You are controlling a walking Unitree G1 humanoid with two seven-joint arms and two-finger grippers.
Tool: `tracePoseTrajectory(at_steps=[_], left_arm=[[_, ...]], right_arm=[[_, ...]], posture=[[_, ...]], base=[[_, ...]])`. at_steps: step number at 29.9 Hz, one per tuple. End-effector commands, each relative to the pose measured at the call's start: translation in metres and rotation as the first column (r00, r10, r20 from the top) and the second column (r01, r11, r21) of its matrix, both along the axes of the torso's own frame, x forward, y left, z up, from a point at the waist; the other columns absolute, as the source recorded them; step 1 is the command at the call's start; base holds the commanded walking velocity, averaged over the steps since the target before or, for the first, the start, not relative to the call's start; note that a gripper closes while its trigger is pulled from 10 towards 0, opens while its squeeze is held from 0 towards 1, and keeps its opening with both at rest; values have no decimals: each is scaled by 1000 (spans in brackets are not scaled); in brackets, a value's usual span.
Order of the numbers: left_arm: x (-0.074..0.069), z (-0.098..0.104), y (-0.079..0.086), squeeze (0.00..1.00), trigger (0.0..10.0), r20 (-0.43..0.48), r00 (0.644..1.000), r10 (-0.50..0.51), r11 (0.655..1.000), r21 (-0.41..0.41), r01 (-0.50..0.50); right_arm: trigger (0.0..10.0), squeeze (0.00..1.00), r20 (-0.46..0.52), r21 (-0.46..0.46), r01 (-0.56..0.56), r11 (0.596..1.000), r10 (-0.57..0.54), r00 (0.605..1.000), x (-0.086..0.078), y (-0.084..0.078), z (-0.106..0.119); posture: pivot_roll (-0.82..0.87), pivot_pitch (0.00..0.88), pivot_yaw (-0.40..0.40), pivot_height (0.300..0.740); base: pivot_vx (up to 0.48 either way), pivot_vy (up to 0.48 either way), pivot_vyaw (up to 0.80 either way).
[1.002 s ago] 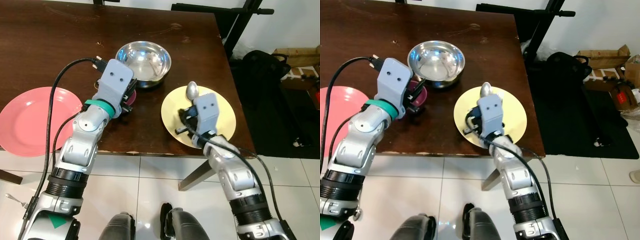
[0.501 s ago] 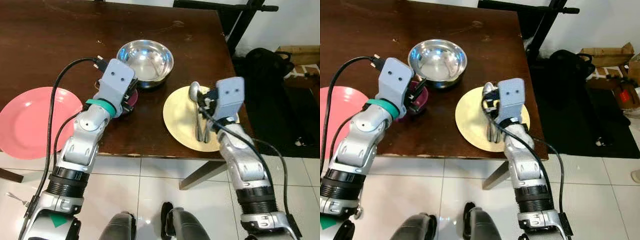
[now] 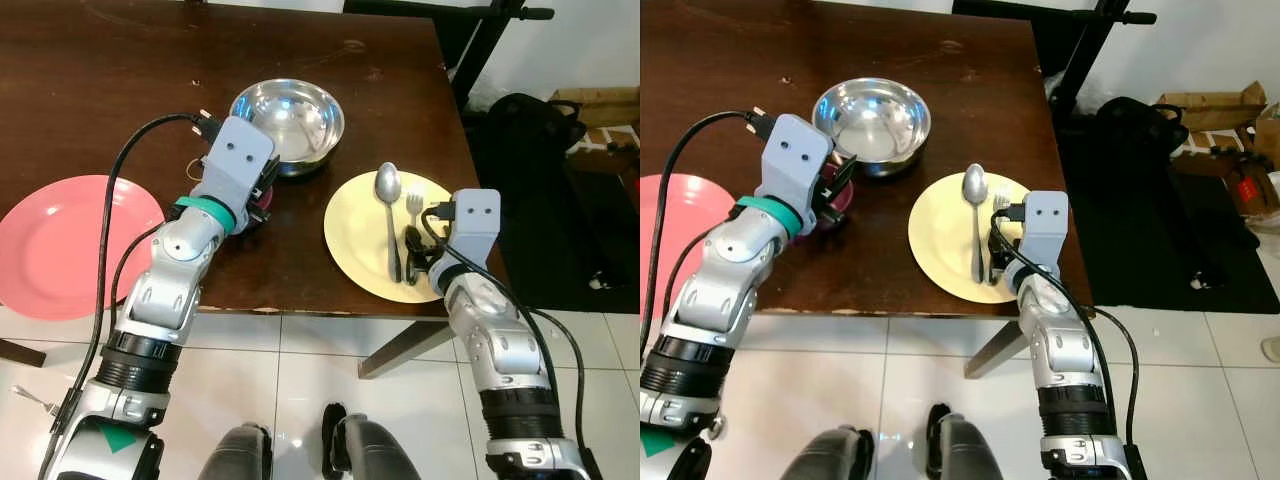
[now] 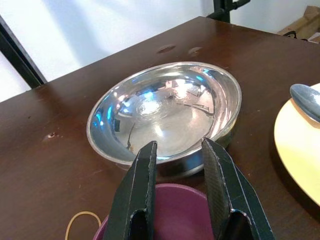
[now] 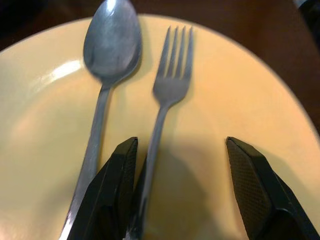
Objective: Setting the table
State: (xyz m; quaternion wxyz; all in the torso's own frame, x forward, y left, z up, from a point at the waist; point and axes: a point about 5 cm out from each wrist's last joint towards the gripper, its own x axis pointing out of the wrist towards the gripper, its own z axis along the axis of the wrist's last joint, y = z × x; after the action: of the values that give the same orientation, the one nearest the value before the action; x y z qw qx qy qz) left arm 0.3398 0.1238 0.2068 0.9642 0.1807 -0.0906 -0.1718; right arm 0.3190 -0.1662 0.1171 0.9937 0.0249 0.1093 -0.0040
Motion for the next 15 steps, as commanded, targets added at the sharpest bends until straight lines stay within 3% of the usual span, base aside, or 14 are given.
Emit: tracePoseTrajectory(at_steps=[1,12,13,14,15], left_arm=[[0,-5,-2,0,10000,-14,1000,-9,1000,15,10],[1,-5,-4,0,10000,-12,1000,-11,1000,11,11],[1,-5,-3,0,10000,-10,1000,-10,1000,11,10],[1,-5,-3,0,10000,-10,1000,-10,1000,11,10],[1,-4,-3,0,10000,-7,1000,-7,1000,9,7]], right_arm=[[10000,0,-59,-3,9,1000,-10,998,-6,-3,-13],[10000,0,-70,-19,10,1000,-11,997,1,6,-13],[8314,0,-104,-19,11,1000,-13,994,5,6,-18],[8314,0,-104,-19,11,1000,-13,994,5,6,-18],[2118,0,-148,5,17,1000,-16,989,6,5,-25]], posture=[[108,120,0,740],[111,112,-1,740],[117,108,-6,740],[117,108,-6,740],[124,109,-11,740]], base=[[0,0,0],[0,0,0],[0,0,0],[0,0,0],[0,0,0]])
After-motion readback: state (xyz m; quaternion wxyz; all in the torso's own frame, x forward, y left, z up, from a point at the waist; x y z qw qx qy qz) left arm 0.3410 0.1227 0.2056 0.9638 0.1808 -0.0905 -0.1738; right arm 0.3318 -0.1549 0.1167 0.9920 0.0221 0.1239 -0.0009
